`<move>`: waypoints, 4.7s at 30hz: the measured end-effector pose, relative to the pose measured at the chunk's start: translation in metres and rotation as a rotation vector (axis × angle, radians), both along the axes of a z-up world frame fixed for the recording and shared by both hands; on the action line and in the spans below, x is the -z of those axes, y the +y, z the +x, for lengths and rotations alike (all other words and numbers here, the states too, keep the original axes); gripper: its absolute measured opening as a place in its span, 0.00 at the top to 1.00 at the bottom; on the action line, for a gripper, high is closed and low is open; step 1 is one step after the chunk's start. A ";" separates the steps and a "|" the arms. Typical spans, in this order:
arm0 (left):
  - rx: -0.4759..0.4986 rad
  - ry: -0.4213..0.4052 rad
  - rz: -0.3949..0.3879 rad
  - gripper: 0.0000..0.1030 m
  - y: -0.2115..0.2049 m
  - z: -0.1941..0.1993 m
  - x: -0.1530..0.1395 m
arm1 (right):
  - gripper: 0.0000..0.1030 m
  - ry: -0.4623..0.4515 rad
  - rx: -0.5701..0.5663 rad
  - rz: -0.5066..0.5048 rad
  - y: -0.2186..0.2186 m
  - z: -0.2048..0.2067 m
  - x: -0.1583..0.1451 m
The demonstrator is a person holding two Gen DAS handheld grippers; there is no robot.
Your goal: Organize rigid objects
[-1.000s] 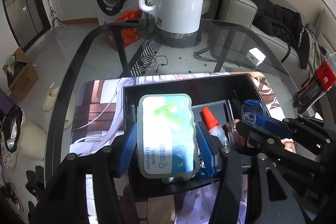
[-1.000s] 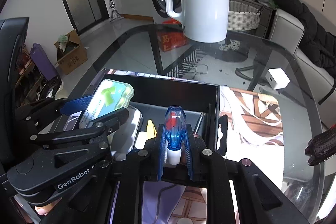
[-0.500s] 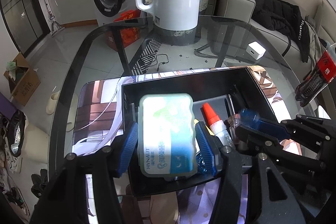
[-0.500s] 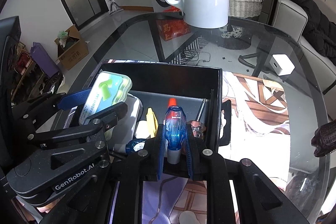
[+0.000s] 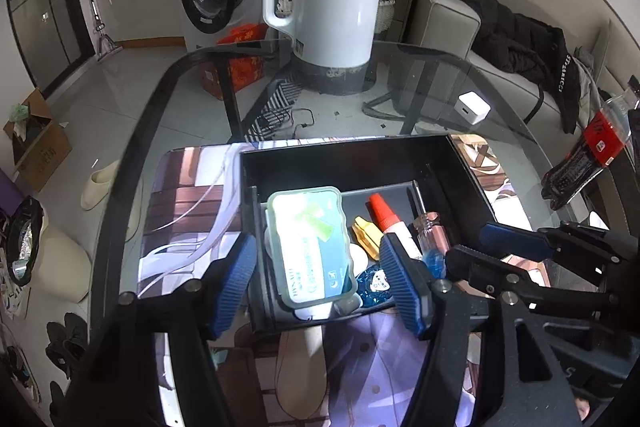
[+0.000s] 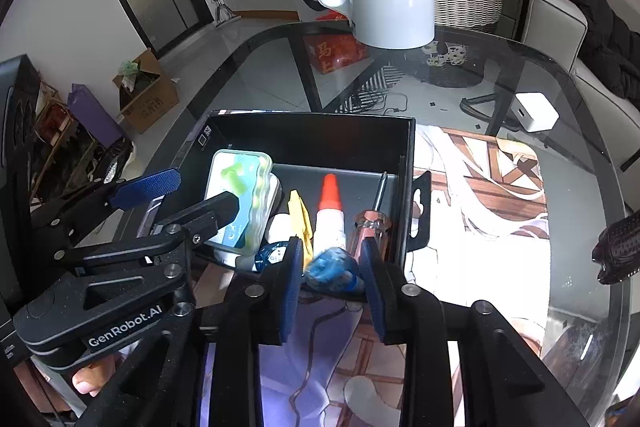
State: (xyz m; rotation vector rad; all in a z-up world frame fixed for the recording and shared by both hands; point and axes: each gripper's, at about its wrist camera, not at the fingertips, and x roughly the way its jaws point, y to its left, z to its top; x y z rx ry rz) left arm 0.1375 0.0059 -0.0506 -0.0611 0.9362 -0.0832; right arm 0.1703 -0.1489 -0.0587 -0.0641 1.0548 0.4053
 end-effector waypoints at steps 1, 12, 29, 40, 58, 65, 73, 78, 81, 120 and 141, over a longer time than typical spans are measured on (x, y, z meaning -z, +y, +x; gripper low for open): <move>-0.007 -0.015 -0.002 0.30 0.001 -0.004 -0.003 | 0.60 -0.001 -0.001 0.021 -0.003 -0.003 -0.003; -0.021 -0.171 0.019 0.17 0.008 -0.054 -0.022 | 0.26 -0.139 -0.028 0.095 -0.022 -0.058 -0.022; -0.067 -0.433 0.062 0.10 0.010 -0.105 -0.046 | 0.22 -0.476 0.026 0.091 -0.031 -0.118 -0.050; -0.102 -0.567 0.059 0.00 0.007 -0.126 -0.054 | 0.18 -0.629 0.116 0.108 -0.046 -0.136 -0.071; -0.120 -0.620 0.127 0.00 -0.002 -0.132 -0.042 | 0.12 -0.712 0.146 0.050 -0.035 -0.147 -0.063; -0.121 -0.610 0.112 0.00 -0.003 -0.133 -0.041 | 0.12 -0.671 0.162 0.065 -0.039 -0.141 -0.058; -0.119 -0.608 0.106 0.00 -0.004 -0.134 -0.041 | 0.12 -0.686 0.152 0.066 -0.038 -0.144 -0.061; -0.114 -0.612 0.107 0.00 -0.005 -0.134 -0.041 | 0.12 -0.686 0.146 0.065 -0.037 -0.145 -0.061; -0.115 -0.613 0.106 0.00 -0.005 -0.135 -0.041 | 0.12 -0.685 0.146 0.065 -0.037 -0.144 -0.061; -0.117 -0.612 0.105 0.00 -0.006 -0.134 -0.042 | 0.12 -0.683 0.150 0.065 -0.038 -0.144 -0.059; -0.122 -0.616 0.109 0.00 -0.007 -0.133 -0.042 | 0.12 -0.680 0.149 0.067 -0.038 -0.144 -0.059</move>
